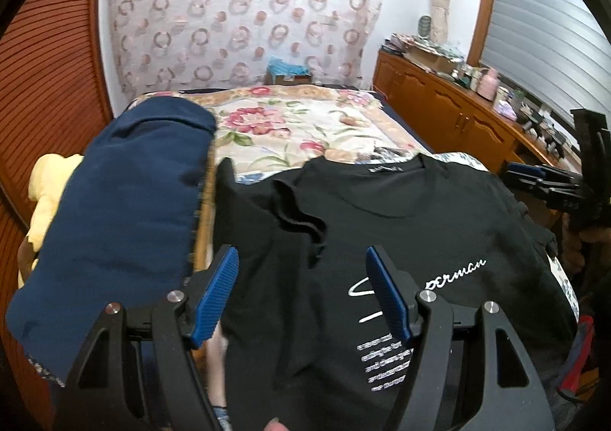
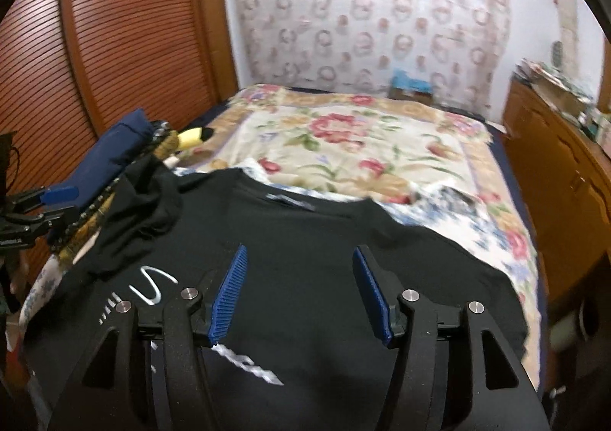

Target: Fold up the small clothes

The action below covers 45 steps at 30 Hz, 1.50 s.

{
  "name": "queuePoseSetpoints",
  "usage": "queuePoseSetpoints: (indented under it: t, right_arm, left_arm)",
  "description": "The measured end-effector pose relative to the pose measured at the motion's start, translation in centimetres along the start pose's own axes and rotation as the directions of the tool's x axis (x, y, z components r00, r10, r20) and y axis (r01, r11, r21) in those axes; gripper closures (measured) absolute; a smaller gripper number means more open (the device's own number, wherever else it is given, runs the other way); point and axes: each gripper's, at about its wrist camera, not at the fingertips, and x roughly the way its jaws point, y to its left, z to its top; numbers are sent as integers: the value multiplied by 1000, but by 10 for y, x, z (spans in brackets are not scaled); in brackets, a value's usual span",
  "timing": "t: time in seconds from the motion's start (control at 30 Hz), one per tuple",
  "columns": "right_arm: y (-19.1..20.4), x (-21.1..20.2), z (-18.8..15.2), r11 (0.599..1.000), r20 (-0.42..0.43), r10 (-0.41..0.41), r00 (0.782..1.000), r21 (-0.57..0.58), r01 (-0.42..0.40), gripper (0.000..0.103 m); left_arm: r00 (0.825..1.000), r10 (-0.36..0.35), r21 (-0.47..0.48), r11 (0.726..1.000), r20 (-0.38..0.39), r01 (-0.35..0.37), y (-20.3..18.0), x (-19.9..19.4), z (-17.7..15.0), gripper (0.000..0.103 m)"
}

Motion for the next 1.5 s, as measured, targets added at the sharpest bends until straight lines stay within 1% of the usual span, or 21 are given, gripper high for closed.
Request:
queuePoseSetpoints:
  t: [0.17,0.33,0.47,0.67,0.83,0.97,1.03,1.1,1.13,1.17,1.3,1.4,1.43,1.47,1.5]
  right_arm:
    - [-28,-20,-23,996,-1,-76,997,47,76,44]
    - [-61,-35,-52,983,-29,-148,989,104,150,44]
    - [-95,-47,-80,962,-76,-225,971,144,234,44]
    - [-133,-54,-119,928,-150,-280,948,211,307,44]
    - [-144,-56,-132,917,-175,-281,943,241,318,44]
    - [-153,-55,-139,910,-198,-271,942,265,318,44]
    - [-155,-53,-141,909,-212,-256,943,278,310,44]
    - [-157,-54,-144,910,-213,-237,948,293,293,44]
    - [-157,-56,-144,909,-213,-229,950,301,287,45]
    - [-157,-57,-145,909,-213,-224,951,306,283,45]
    - [-152,-61,-148,915,-213,-212,954,301,271,52]
    - [-145,-63,-147,923,-214,-209,954,280,265,62]
    - [-144,-63,-147,926,-213,-210,954,270,264,68]
    - [-140,-63,-146,928,-214,-231,949,245,281,69]
    - [-137,-63,-145,929,-215,-246,945,225,294,73]
  left_arm:
    - [1000,-18,24,1000,-21,19,-15,12,0,34]
    - [997,-30,49,998,-73,34,-29,35,-6,34]
    - [992,-36,71,996,-123,45,-43,53,-14,34]
    - [983,-54,103,992,-177,73,-59,70,-20,34]
    - [977,-46,133,988,-209,75,-71,78,-25,34]
    - [980,-13,176,983,-199,49,-78,77,-28,34]
    - [981,-13,177,983,-192,47,-80,78,-28,34]
    - [984,-15,178,983,-176,47,-80,79,-29,31]
    - [986,-21,181,982,-166,51,-81,79,-31,23]
    - [984,-26,190,980,-175,60,-84,80,-32,17]
    - [982,-31,202,977,-188,69,-88,84,-31,10]
    - [981,-31,206,976,-192,72,-89,84,-32,8]
    - [981,-32,207,976,-193,72,-89,85,-32,6]
    - [980,-29,209,975,-194,71,-89,85,-32,5]
    - [980,-29,209,975,-195,70,-89,85,-31,5]
